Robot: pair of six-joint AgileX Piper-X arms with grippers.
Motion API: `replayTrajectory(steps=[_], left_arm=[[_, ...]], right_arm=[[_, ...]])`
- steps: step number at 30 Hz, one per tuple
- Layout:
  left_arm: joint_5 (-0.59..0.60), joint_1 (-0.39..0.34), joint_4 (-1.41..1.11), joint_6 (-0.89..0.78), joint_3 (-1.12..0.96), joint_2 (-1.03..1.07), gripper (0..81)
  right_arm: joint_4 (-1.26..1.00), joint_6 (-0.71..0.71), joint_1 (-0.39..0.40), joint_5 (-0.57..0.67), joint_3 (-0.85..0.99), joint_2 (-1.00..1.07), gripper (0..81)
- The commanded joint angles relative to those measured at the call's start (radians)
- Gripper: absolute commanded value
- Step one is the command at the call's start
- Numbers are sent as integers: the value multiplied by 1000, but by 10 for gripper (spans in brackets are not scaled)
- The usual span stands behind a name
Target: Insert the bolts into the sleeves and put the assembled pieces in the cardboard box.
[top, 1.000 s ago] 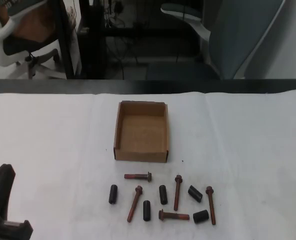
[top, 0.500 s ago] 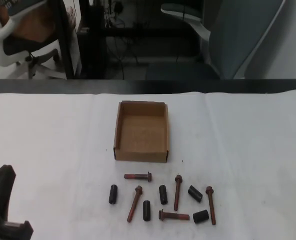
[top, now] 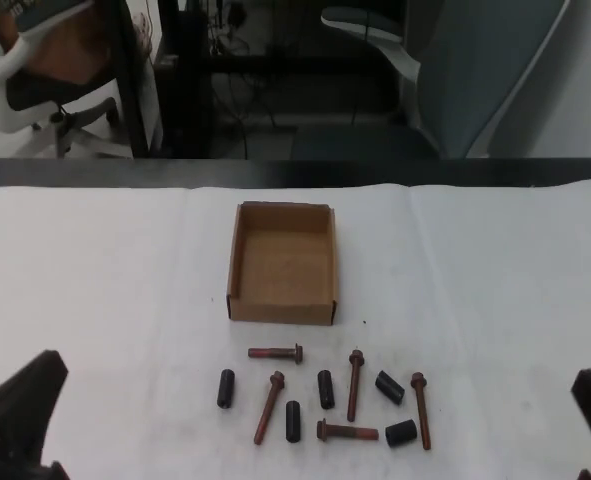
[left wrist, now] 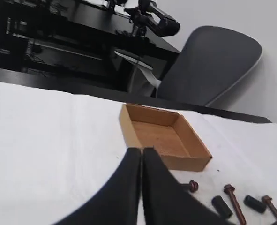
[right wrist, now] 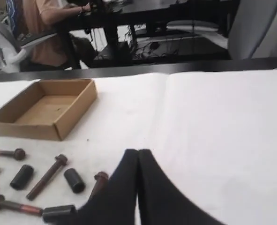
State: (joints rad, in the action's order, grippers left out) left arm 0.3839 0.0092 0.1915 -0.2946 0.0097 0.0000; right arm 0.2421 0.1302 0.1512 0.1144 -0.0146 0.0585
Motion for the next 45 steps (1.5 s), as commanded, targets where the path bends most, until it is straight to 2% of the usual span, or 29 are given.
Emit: replayTrajectory(steps=[1,6,10,12,15,17,19,23,24,26,27,28,29,30,33,36,39,45], left_arm=[[29,-3,65,18,-10,0,18],[29,-65,126,77,-10,0,18],[-8,-199,127,84,-10,0,1],[-77,-288,127,82,-10,25,77],[-248,-414,115,82,-10,91,217],[-370,-508,93,75,-37,159,269],[-472,-584,68,75,-83,269,270],[-517,-692,-12,117,-210,583,270],[-517,-700,-26,129,-273,704,270],[-517,-691,-12,129,-348,869,294],[-517,-682,9,129,-404,955,332],[-517,-668,30,129,-449,1058,405],[-517,-652,70,120,-519,1149,519],[-517,-621,130,105,-615,1291,686],[-490,-557,194,94,-757,1481,700],[-431,-527,190,92,-815,1554,700],[-440,-513,241,92,-844,1585,700],[-443,-508,270,82,-845,1585,683]], right_arm=[[45,-20,-3,79,15,18,0],[117,-63,1,189,15,21,0],[134,-63,31,185,15,21,0],[118,-43,51,182,15,21,0],[71,20,77,159,15,21,0],[55,63,94,94,15,28,8],[59,110,107,51,15,52,105],[58,217,117,10,52,177,519],[58,219,117,-10,73,222,581],[58,206,117,-20,119,313,582],[60,202,117,-20,147,370,581],[61,202,117,-20,163,381,581],[78,188,117,-20,234,480,582],[129,158,117,-23,344,622,582],[181,93,117,-27,522,866,582],[180,60,117,-27,656,1088,582],[211,56,117,-18,773,1263,582],[206,75,146,-20,824,1469,582]])
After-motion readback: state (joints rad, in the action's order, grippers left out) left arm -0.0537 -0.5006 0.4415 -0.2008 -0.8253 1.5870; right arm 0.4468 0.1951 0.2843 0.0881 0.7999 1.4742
